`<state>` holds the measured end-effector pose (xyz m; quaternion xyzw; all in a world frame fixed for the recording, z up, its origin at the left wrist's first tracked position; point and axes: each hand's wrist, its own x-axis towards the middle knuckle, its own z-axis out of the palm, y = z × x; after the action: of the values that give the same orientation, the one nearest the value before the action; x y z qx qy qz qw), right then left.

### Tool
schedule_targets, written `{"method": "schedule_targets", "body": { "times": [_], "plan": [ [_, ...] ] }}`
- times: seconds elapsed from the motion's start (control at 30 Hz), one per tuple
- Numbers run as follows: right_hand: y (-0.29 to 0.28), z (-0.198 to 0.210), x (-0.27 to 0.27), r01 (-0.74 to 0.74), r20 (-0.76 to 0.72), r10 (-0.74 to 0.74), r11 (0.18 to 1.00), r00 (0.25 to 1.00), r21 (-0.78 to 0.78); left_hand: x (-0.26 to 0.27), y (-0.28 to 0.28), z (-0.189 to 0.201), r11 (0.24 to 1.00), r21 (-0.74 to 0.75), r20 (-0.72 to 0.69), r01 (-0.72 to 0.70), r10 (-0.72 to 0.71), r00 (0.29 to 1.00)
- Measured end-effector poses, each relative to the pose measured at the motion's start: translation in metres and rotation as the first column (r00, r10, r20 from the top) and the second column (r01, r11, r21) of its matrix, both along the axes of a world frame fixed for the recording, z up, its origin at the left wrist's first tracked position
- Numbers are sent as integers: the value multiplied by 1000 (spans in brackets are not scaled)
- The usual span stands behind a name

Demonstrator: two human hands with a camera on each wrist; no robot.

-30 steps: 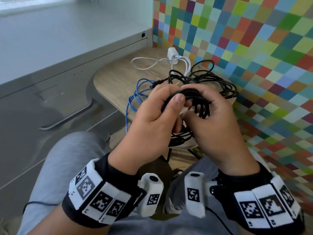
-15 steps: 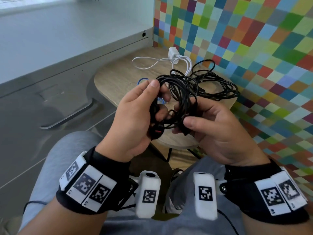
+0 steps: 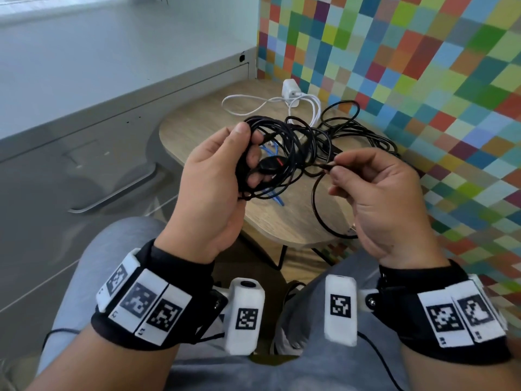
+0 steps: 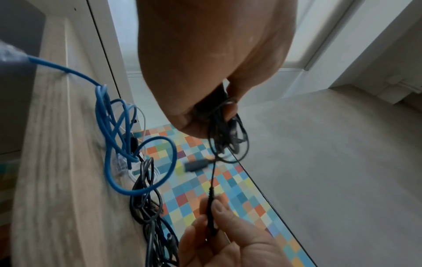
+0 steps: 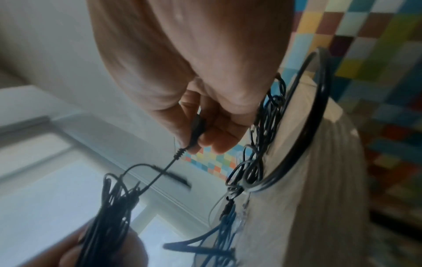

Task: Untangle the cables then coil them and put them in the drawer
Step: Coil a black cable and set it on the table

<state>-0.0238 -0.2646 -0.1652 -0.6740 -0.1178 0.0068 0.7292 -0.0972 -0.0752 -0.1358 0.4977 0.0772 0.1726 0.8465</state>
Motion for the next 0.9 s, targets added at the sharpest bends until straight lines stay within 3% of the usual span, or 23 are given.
{"method": "schedule_targets", "body": {
  "times": [0.1, 0.23, 0.43, 0.67, 0.8, 0.9],
  "plan": [
    [-3, -2, 1, 18, 66, -9, 990, 998, -139, 3, 0, -2, 994, 5, -14, -108, 108, 994],
    [-11, -2, 4, 40, 67, -27, 980, 997, -193, 6, 16, -2, 977, -25, 18, -213, 213, 977],
    [-13, 1, 4, 86, 74, -68, 955, 995, -285, 5, 12, -3, 988, 2, 51, -155, 155, 987],
    [-2, 10, -11, 35, 161, 33, 914, 986, -404, 2, 1, -2, 997, 61, 49, -40, 37, 998],
    [10, 12, -20, -112, 174, 168, 951, 970, -289, 1, -8, -6, 992, 121, 17, 46, -48, 999],
    [15, 6, -19, -289, 98, 320, 926, 942, -244, 2, -10, -7, 984, 157, 18, 82, -86, 996]
  ]
}}
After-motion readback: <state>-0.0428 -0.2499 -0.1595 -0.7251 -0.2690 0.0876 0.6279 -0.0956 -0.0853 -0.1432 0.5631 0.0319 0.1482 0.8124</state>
